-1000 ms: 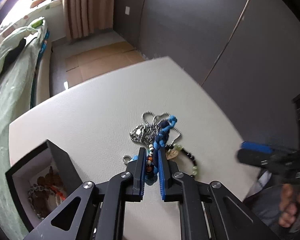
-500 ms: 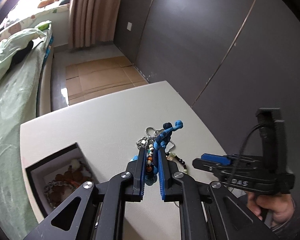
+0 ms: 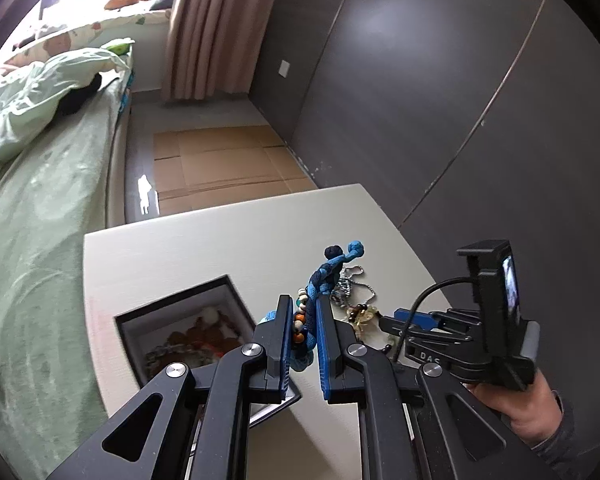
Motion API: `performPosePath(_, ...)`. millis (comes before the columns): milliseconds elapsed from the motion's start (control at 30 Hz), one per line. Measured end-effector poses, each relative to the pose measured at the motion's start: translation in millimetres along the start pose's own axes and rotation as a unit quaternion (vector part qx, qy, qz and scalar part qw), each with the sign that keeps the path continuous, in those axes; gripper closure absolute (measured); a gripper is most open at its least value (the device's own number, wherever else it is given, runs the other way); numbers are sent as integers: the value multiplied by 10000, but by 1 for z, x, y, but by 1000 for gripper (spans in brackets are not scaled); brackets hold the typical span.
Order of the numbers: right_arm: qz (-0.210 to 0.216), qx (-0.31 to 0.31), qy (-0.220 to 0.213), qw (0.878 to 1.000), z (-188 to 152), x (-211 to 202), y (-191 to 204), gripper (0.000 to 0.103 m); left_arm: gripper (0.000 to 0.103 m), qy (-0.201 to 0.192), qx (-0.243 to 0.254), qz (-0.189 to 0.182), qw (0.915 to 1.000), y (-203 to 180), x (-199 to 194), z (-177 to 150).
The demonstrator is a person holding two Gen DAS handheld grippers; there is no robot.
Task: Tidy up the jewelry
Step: 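Lift the blue cord bracelet toward the box while the right gripper grasps the black-bead bracelet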
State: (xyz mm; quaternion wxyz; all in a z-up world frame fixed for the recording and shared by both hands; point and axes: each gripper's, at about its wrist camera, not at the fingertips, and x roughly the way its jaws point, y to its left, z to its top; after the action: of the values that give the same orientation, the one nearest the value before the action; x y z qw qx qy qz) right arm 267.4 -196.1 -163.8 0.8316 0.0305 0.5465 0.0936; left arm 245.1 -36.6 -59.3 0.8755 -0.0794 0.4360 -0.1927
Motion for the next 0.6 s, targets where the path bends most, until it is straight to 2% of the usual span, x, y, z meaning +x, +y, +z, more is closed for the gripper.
performPosePath(67,-166,-113,27,9998,0,3,5,79,91,-41,-37,11,10000,4,-5,-1)
performPosePath(200,-562,-504,56,9971,-2,7,18,91,91,-99,-102,29,9999,13,-13,-2)
performPosePath(267,-643,-576,45,9963,-3,6,20,92,91,-112,-130,40,9998,17,-16,-3)
performPosePath(433,-539,-573,-58,9969,-4,-3,19,94,91,-182,-186,69,9996,25,-26,-3)
performPosePath(600,-328,-545,-498,9967,-3,-33,22,94,91,-263,-271,114,9992,35,-36,-4)
